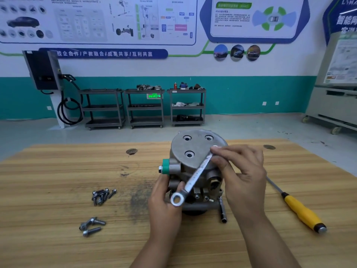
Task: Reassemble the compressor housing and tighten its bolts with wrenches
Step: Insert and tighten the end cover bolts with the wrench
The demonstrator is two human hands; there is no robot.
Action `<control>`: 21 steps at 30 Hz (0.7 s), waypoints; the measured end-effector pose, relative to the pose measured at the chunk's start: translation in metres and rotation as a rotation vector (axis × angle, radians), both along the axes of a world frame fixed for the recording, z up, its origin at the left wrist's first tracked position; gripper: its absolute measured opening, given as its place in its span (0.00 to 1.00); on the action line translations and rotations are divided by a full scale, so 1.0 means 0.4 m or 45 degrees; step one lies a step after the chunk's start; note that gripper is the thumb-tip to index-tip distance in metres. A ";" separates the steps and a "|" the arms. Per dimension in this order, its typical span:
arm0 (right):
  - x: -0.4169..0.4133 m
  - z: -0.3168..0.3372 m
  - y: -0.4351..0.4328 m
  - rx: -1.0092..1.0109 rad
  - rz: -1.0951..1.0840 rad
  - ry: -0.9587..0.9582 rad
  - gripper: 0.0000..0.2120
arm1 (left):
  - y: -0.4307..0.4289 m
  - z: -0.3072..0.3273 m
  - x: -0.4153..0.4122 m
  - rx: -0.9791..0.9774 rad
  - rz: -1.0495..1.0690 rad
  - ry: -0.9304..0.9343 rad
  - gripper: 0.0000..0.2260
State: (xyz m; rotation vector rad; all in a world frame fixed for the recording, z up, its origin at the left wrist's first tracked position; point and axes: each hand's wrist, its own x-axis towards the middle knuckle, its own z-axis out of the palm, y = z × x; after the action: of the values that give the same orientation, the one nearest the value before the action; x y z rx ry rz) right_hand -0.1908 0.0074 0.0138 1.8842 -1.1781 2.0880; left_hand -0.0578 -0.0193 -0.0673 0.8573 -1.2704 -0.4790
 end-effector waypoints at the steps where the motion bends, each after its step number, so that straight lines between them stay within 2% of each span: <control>1: -0.001 0.016 -0.005 0.012 -0.032 0.059 0.06 | 0.000 0.001 0.000 -0.007 0.022 -0.005 0.08; 5: 0.000 0.067 -0.033 0.239 -0.124 0.209 0.08 | 0.001 0.006 0.000 -0.082 0.066 -0.118 0.07; 7: 0.001 0.089 -0.046 0.398 -0.137 0.165 0.10 | 0.001 0.007 0.002 -0.103 0.073 -0.139 0.07; 10: -0.001 0.111 -0.066 0.623 -0.182 0.074 0.07 | 0.002 0.006 0.002 -0.120 0.084 -0.150 0.07; 13: -0.011 0.105 -0.085 0.851 -0.144 -0.018 0.16 | 0.003 0.008 0.002 -0.128 0.071 -0.143 0.09; 14: -0.011 0.101 -0.088 0.900 -0.069 -0.108 0.18 | 0.003 0.007 0.002 -0.128 0.067 -0.138 0.09; 16: -0.007 0.091 -0.086 0.903 0.206 -0.453 0.20 | 0.001 0.005 0.002 -0.118 0.065 -0.126 0.09; 19: -0.007 0.079 -0.066 0.724 0.663 -1.065 0.12 | -0.001 0.002 0.002 -0.103 0.066 -0.118 0.09; 21: -0.009 0.069 -0.047 0.569 0.797 -1.251 0.10 | -0.002 0.000 0.001 -0.100 0.077 -0.133 0.09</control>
State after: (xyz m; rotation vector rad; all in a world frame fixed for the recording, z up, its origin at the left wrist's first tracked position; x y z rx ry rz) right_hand -0.1944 -0.0114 0.0413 1.4417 -1.3849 3.6020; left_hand -0.0574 -0.0200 -0.0672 0.8606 -1.3460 -0.3377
